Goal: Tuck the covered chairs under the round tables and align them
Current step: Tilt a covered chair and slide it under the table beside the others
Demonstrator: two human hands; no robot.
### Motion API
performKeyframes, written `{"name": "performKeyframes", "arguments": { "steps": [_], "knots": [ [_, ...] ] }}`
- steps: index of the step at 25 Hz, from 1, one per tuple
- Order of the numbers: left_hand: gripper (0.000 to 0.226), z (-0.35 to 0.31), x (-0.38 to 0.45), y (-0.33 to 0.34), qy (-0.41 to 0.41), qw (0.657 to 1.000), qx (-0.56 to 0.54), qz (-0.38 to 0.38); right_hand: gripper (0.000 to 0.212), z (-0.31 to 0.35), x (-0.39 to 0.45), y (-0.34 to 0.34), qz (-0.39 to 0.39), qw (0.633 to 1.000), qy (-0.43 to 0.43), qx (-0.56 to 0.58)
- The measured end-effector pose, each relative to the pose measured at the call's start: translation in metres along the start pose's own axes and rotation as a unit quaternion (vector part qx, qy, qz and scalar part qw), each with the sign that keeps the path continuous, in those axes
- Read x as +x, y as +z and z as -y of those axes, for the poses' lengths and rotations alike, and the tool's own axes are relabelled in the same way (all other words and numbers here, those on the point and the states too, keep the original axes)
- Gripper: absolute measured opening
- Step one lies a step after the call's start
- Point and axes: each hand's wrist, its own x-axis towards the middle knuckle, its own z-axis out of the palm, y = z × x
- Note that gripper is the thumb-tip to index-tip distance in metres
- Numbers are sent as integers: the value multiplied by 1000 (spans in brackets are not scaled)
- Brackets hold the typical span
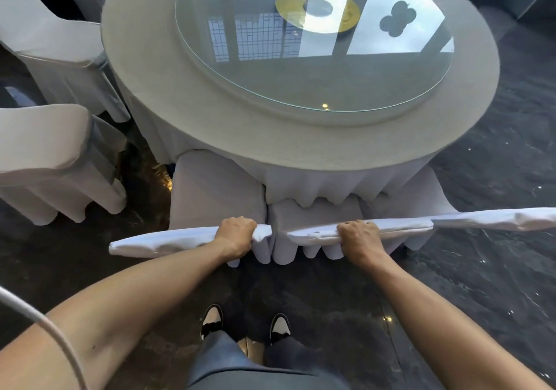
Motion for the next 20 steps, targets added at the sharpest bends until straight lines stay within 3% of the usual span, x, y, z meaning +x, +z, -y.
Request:
{"name": "performKeyframes", "arguments": {
  "steps": [6, 15, 20],
  "knots": [
    [28, -5, -3, 4, -53, 998, -12, -18, 23, -4, 10, 1, 2, 1000, -10, -1],
    [13, -11, -2, 4, -66, 996, -28, -60, 23, -16, 21, -1, -8, 999, -39, -37],
    [22, -8, -4, 8, -72, 993, -44, -78, 20, -19, 22, 2, -18, 998, -35, -39]
  ]
}}
